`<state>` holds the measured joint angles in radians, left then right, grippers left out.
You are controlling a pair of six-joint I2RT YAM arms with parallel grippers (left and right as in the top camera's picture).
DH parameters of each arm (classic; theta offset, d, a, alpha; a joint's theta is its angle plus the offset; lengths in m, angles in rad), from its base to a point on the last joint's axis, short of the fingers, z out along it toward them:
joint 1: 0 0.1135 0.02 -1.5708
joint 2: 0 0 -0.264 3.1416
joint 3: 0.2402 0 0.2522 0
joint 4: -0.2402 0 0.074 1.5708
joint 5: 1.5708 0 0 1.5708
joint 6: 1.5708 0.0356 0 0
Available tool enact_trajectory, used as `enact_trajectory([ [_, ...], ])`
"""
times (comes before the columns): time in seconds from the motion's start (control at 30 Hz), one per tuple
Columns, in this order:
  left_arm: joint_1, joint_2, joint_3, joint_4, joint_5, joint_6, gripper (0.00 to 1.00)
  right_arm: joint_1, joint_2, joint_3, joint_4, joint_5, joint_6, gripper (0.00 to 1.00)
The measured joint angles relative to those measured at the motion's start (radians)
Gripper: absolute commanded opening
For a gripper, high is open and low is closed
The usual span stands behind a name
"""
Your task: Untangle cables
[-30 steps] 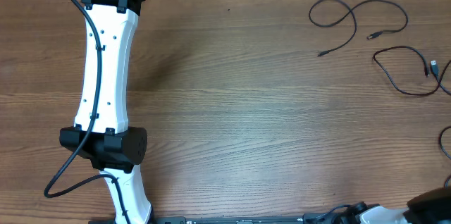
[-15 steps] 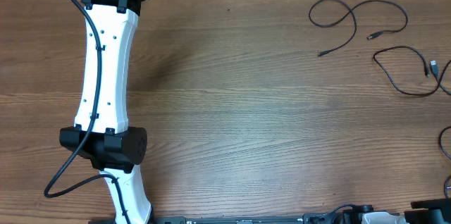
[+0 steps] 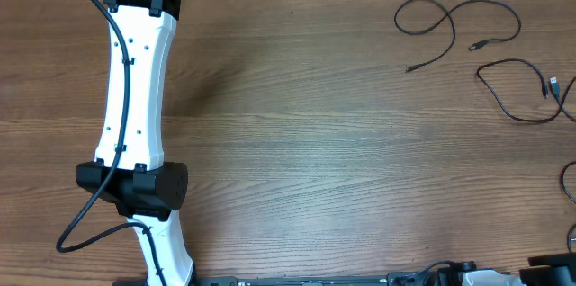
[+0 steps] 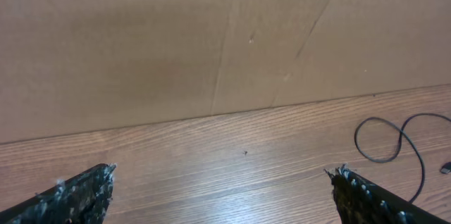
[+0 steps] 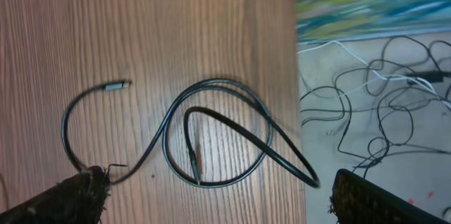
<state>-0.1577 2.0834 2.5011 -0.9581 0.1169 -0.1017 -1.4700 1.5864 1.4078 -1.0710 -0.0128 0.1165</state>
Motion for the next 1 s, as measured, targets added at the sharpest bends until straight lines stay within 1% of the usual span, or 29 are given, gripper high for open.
enact_trajectory([
  [0.13,0.0,0.0,0.0,0.013,0.0,0.0,1.0,0.0,0.059,0.0,0.0,-0.049,-0.09,1.0],
  [0.33,0.0,0.0,0.0,0.023,0.0,-0.001,1.0,0.0,0.118,0.0,0.006,-0.07,-0.136,1.0],
  [0.53,0.0,0.0,0.0,0.023,0.0,-0.004,0.99,0.0,0.141,0.0,0.016,-0.064,-0.146,1.0],
  [1.0,0.0,0.0,0.0,0.024,0.0,-0.023,0.99,0.0,0.141,0.0,0.023,-0.035,-0.12,1.0],
])
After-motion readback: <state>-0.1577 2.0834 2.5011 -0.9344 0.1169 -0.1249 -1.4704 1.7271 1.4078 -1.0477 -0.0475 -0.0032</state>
